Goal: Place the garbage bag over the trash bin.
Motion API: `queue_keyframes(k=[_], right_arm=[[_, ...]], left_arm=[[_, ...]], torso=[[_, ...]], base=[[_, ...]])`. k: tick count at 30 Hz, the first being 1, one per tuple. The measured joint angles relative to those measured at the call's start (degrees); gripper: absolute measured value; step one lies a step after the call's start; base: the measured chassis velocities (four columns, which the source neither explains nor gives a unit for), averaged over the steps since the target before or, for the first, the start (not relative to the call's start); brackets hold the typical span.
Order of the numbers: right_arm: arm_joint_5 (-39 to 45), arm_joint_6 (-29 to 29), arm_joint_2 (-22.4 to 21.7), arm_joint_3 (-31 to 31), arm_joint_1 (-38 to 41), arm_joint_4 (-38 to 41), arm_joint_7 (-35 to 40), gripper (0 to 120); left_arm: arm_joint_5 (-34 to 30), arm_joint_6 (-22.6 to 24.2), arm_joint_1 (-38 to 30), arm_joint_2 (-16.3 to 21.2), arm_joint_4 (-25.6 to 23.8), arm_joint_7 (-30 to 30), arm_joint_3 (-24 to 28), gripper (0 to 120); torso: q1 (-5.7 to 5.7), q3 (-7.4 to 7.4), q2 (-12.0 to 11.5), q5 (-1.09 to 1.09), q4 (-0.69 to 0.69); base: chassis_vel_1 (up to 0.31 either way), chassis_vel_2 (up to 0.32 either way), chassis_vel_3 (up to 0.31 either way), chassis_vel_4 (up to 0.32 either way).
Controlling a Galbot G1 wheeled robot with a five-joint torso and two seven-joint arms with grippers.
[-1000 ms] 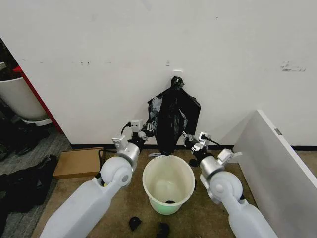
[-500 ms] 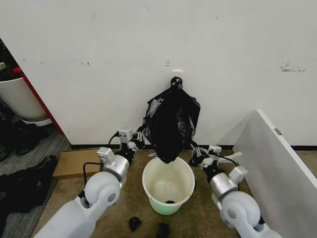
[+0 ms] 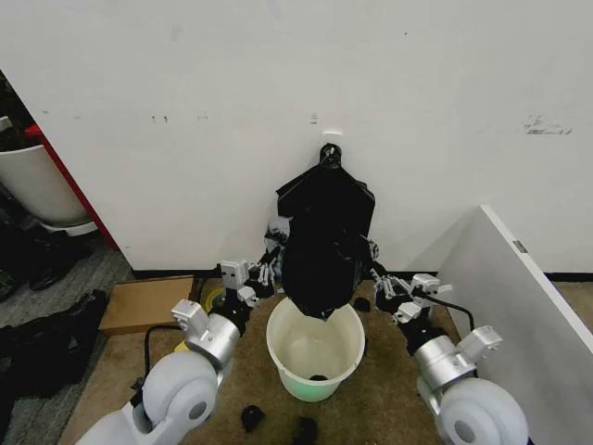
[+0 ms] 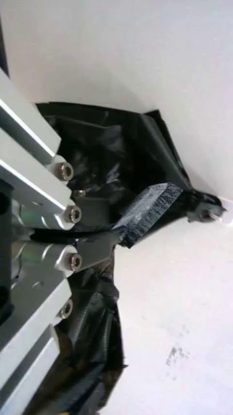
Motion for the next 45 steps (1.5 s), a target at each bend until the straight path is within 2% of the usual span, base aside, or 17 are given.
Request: queue_keyframes(k=[4, 13, 19, 25, 30, 32, 35, 39, 45], right_arm=[[2.6, -1.24, -0.1, 0.71, 0.7, 2.14, 1.26, 0], [5.39, -2.6, -0.01, 0.97, -1.28, 4.86, 2.22, 0], [13.05, -5.64, -0.09, 1.87, -3.52, 8.0, 5.69, 0], [17.99, -7.68, -0.07, 2.56, -4.31, 8.05, 8.59, 0], [18.0, -7.8, 0.44, 2.29, -4.57, 8.05, 8.85, 0], [16.75, -7.13, 1.09, 2.0, -3.57, 6.06, 8.25, 0], [16.03, -6.51, 1.55, 2.26, -1.82, 2.74, 7.88, 0], [15.4, -5.84, 2.0, 2.34, -2.08, 0.28, 6.97, 0], [12.08, -3.73, 3.83, 0.76, -4.78, -5.92, 4.9, 0]], left_arm=[[-1.6, 0.31, -1.72, 1.08, -1.4, -0.04, -0.01, 0], [-2.11, 0.72, -0.74, 1.35, -3.57, -0.18, -0.02, 0], [-3.96, 1.3, -0.25, 2.17, -5.94, -0.85, -0.06, 0], [-5.53, 1.93, -0.88, 2.1, -6.0, -1.31, 0.2, 0], [-5.05, 1.44, -0.83, 0.99, -2.83, -1.27, 0.99, 0], [-2.52, -0.17, -0.81, -1.45, 2.93, -0.82, 2.38, 0], [-0.47, -1.67, -1.88, -4.93, 8.4, -0.8, 3.8, 0], [0.17, -2.22, -2.25, -6.14, 11.28, -0.87, 5.38, 0], [2.53, -3.56, -0.66, -5.97, 14.34, -0.59, 6.49, 0]], torso=[[0.01, 0.01, -0.01, 0.0, 0.0], [0.01, 0.01, -0.01, 0.0, 0.0], [0.01, 0.01, -0.01, 0.0, 0.0], [0.01, 0.01, -0.01, 0.01, 0.0], [0.0, 0.0, -0.01, 0.01, -0.01], [0.01, 0.0, -0.01, 0.0, 0.0], [0.01, 0.01, -0.01, 0.02, 0.0], [0.01, 0.01, -0.01, 0.0, 0.0], [0.01, 0.01, -0.01, 0.0, -0.01]], base=[[0.0, 0.0, 0.0, 0.0], [0.0, 0.0, 0.0, 0.0], [0.0, 0.0, 0.0, 0.0], [0.0, 0.0, 0.0, 0.0], [0.0, 0.0, 0.0, 0.0], [0.0, 0.0, 0.0, 0.0], [0.0, 0.0, 0.0, 0.0], [0.0, 0.0, 0.0, 0.0], [0.0, 0.0, 0.0, 0.0]])
